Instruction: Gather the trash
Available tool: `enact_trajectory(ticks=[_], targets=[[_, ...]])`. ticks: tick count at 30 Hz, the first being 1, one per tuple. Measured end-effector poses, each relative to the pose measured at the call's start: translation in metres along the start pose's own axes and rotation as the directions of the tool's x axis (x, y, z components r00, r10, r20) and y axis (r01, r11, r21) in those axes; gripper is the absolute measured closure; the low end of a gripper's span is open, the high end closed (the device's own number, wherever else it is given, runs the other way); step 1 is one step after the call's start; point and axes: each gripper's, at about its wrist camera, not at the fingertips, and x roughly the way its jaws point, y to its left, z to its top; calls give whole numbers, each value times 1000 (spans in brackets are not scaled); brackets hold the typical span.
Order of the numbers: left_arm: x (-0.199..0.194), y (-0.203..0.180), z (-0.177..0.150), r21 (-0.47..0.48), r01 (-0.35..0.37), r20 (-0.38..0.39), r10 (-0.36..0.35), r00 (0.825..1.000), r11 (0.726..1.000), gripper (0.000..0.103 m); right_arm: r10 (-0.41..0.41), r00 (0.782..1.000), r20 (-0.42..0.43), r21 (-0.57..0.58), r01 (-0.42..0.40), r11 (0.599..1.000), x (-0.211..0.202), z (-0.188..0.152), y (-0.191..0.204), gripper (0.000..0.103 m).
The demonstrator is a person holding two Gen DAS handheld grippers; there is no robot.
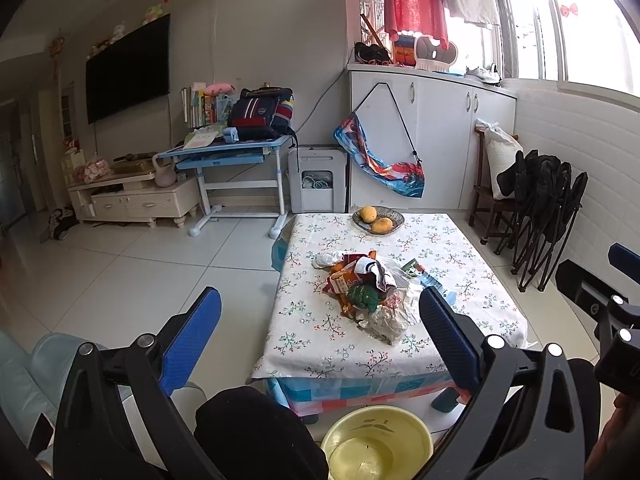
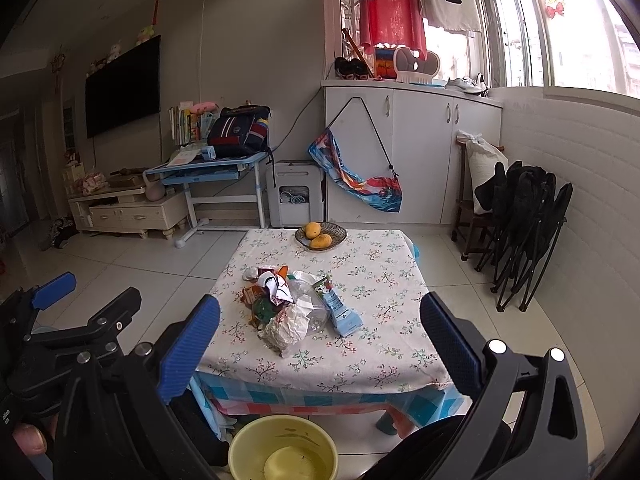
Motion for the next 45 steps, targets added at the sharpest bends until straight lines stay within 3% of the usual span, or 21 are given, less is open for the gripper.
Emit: enact_trajectory(ticks=[45], targets=[[6,8,-15,-8,-8,-14,7,1000,1000,7,9,1000,-8,6,-9,1000,1,-1,-1,7]])
